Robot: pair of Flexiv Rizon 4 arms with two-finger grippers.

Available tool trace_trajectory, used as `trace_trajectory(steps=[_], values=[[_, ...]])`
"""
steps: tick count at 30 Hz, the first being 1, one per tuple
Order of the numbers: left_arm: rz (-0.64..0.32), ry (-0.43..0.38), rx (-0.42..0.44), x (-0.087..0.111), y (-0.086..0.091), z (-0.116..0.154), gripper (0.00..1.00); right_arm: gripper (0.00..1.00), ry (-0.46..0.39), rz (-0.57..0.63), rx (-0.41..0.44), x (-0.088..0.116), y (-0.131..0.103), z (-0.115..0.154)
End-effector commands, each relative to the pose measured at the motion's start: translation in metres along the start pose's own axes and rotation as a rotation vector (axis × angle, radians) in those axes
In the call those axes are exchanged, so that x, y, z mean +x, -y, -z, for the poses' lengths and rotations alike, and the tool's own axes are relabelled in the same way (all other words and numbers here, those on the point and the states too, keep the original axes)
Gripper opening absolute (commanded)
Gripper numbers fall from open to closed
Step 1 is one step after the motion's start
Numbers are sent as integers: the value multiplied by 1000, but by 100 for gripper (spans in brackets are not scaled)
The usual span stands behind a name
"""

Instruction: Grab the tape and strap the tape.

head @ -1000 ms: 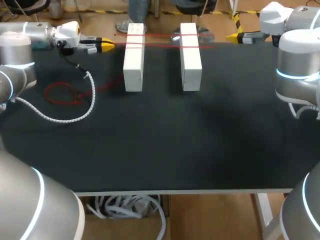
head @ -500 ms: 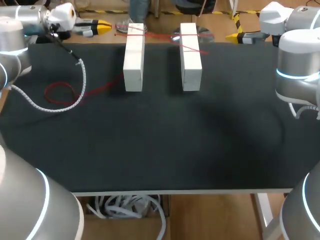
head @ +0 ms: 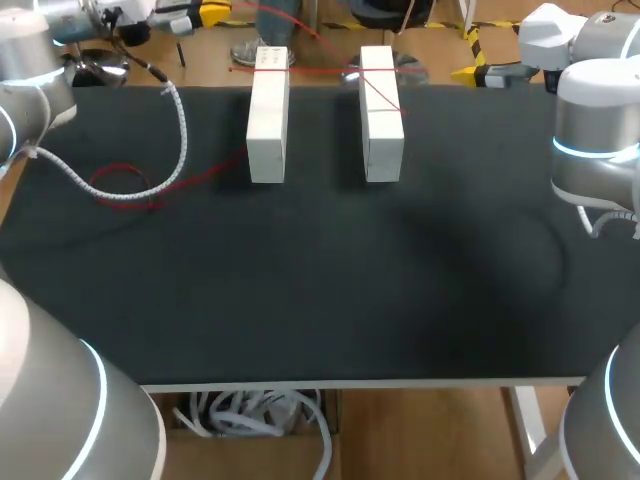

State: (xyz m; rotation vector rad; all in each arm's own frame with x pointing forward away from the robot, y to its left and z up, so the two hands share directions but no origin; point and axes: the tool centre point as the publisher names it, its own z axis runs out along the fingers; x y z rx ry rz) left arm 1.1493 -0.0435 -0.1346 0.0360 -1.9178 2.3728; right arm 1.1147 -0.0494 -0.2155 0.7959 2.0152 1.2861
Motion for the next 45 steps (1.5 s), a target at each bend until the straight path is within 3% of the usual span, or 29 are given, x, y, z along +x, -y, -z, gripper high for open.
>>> trace_trajectory(steps=[1,8,16,25,35,45], values=[[39,162,35,5,20,-15,0,100,-1,0,-1,0,0,0],[55,184,136,0,51,-31,0,100,-1,0,-1,0,0,0],[69,234,214,2,69,-42,0,100,-1,0,-1,0,0,0],[70,224,264,8,76,-45,0,100,-1,0,-1,0,0,0],[67,277,301,3,83,-46,0,100,-1,0,-1,0,0,0],[56,252,335,8,90,-48,0,100,-1,0,-1,0,0,0]])
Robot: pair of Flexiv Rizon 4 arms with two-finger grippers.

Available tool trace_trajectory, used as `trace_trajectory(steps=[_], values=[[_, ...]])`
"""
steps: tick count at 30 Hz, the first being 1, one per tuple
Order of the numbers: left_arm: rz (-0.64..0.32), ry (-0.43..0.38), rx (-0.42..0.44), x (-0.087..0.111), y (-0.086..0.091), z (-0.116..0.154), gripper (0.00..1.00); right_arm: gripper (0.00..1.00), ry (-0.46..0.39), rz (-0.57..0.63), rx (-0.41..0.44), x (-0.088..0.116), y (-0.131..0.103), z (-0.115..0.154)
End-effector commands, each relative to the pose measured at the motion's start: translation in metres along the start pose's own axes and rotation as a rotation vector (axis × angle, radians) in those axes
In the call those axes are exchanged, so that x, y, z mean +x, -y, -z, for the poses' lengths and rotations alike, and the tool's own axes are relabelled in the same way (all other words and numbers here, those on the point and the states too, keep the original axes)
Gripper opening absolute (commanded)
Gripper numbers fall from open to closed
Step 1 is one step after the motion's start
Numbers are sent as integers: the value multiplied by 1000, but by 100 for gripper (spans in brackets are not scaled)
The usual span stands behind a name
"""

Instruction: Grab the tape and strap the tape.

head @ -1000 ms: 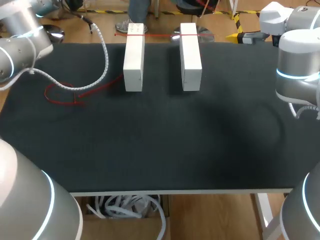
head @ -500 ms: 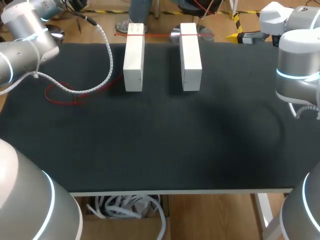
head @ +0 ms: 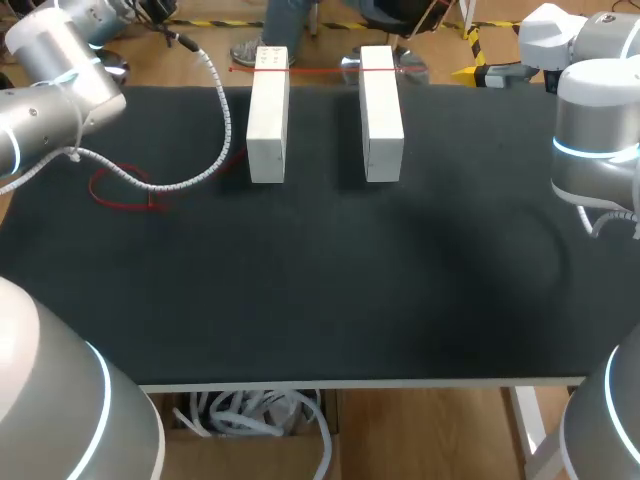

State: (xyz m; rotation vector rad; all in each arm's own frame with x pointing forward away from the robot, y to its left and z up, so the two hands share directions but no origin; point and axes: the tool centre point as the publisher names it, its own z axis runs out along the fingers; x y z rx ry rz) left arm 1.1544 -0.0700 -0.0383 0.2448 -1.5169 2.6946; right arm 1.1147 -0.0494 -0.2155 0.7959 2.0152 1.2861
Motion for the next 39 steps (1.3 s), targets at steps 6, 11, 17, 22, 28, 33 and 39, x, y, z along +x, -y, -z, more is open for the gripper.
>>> trace_trajectory(steps=[6,11,17,22,28,33,39], values=[[-36,80,15,13,0,-1,0,100,-1,0,-1,0,0,0],[-48,66,16,14,0,-1,0,100,-1,0,-1,0,0,0],[-48,66,16,14,0,-1,0,100,-1,0,-1,0,0,0],[-48,66,16,14,0,-1,0,100,-1,0,-1,0,0,0],[-48,66,16,14,0,-1,0,100,-1,0,-1,0,0,0],[-48,66,16,14,0,-1,0,100,-1,0,-1,0,0,0],[-48,66,16,14,0,-1,0,100,1,-43,-43,1,-2,-1]])
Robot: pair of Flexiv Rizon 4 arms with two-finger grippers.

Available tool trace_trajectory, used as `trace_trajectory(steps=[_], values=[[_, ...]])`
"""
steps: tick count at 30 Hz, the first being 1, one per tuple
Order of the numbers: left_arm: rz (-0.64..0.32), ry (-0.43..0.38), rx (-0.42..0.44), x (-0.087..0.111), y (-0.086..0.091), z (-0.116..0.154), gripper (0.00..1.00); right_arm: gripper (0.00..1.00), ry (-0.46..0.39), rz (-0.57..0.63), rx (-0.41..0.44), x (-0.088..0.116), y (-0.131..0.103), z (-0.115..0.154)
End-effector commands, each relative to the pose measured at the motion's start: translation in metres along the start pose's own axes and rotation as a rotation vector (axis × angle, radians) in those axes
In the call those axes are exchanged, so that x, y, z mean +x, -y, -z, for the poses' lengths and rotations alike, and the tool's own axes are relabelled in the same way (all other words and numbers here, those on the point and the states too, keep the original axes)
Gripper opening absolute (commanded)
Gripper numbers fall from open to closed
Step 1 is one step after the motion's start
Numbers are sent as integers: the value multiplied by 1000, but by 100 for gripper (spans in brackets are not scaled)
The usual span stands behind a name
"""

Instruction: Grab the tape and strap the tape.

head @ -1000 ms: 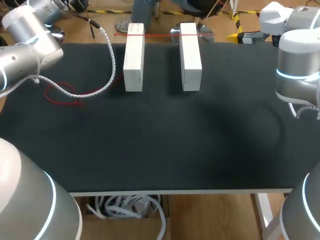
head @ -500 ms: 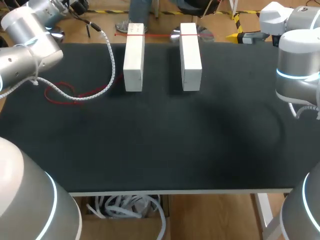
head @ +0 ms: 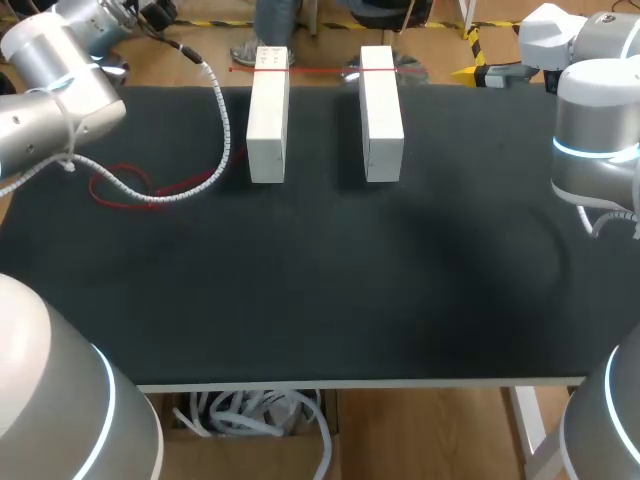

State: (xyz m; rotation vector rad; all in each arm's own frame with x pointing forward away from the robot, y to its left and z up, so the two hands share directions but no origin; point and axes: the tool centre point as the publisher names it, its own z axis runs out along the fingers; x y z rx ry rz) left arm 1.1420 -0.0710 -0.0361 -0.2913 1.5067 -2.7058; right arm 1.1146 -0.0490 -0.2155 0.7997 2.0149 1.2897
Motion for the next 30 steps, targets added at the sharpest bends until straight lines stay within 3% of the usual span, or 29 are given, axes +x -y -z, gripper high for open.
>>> trace_trajectory(steps=[1,2,5,7,9,10,13,15,17,19,30], values=[[-2,6,0,2,0,-1,0,100,9,-54,-49,1,-2,0],[-2,6,0,2,0,-1,0,100,13,-54,-90,3,-4,0],[-2,6,0,2,0,-1,0,100,39,-201,-233,10,-6,1],[-2,6,0,2,0,-1,0,100,61,-369,-374,13,-7,4],[-2,6,0,2,0,-1,0,100,105,-628,-540,15,-5,7],[-2,6,0,2,0,-1,0,100,146,-794,-663,17,-4,9],[-2,6,0,2,0,-1,0,100,303,-1088,-869,22,2,13],[-2,6,0,2,0,-1,0,100,425,-1180,-908,20,5,13],[-2,6,0,2,0,-1,0,100,457,-1249,-993,22,-1,11],[-2,6,0,2,0,-1,0,100,371,-1085,-901,23,-11,10],[-2,6,0,2,0,-1,0,100,371,-1085,-901,23,-11,10]])
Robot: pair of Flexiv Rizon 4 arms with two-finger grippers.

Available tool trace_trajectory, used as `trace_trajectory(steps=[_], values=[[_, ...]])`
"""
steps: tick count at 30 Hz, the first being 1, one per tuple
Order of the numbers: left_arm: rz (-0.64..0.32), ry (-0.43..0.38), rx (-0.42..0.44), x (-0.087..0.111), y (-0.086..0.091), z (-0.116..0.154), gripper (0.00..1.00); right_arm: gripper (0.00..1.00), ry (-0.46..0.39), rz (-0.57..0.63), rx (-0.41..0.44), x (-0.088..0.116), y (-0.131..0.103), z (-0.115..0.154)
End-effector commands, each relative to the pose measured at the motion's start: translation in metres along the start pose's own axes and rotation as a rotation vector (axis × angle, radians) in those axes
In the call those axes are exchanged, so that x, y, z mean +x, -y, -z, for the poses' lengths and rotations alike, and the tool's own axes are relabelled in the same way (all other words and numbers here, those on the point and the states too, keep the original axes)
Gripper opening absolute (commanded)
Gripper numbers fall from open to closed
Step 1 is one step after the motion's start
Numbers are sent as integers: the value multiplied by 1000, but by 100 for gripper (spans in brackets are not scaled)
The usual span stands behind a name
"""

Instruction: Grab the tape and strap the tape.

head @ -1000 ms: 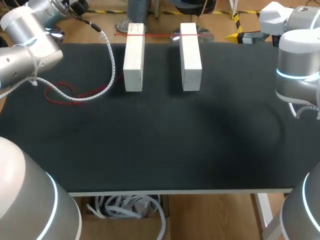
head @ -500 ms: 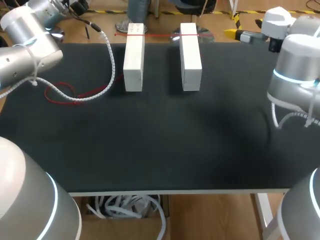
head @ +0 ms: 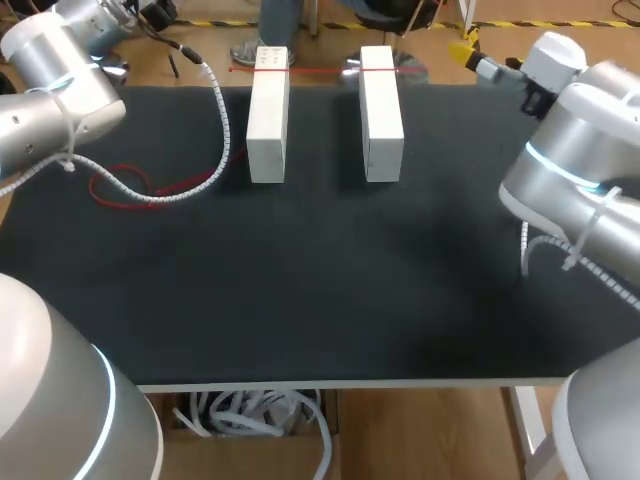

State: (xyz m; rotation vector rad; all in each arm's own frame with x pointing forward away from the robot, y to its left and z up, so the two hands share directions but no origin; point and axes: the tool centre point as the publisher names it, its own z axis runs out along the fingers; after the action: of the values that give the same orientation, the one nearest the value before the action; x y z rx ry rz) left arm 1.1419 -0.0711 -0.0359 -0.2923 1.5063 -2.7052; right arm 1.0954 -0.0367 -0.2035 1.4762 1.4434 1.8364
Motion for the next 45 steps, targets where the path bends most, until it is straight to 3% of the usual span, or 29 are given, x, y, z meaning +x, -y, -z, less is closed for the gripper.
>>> trace_trajectory(steps=[1,4,5,7,8,12,14,17,24,31,38,42,45], values=[[-2,5,0,2,0,0,0,100,102,-389,-635,1,4,-1],[-2,5,0,2,0,0,0,100,102,-389,-635,1,4,-1],[-2,5,0,2,0,0,0,100,105,-425,-660,10,2,-6],[-2,5,0,2,0,0,0,100,134,-647,-747,24,-3,-11],[-2,5,0,2,0,0,0,100,190,-788,-803,27,-3,-11],[-2,5,0,2,0,0,0,100,387,-1183,-823,38,2,-15],[-2,5,0,2,0,0,0,100,353,-1208,-885,46,-11,-21],[-2,5,0,2,0,0,0,100,373,-1271,-962,46,-25,-33],[-2,5,0,2,0,0,0,100,278,-1382,-1133,49,-45,-43],[-2,5,0,2,0,0,0,100,241,-1409,-1145,61,-47,-60],[-2,5,0,2,0,0,0,100,255,-1418,-1125,75,-47,-67],[-2,5,0,2,0,0,0,100,260,-1429,-1208,72,-55,-58],[-2,5,0,2,0,0,0,100,299,-1419,-1262,58,-59,-50]])
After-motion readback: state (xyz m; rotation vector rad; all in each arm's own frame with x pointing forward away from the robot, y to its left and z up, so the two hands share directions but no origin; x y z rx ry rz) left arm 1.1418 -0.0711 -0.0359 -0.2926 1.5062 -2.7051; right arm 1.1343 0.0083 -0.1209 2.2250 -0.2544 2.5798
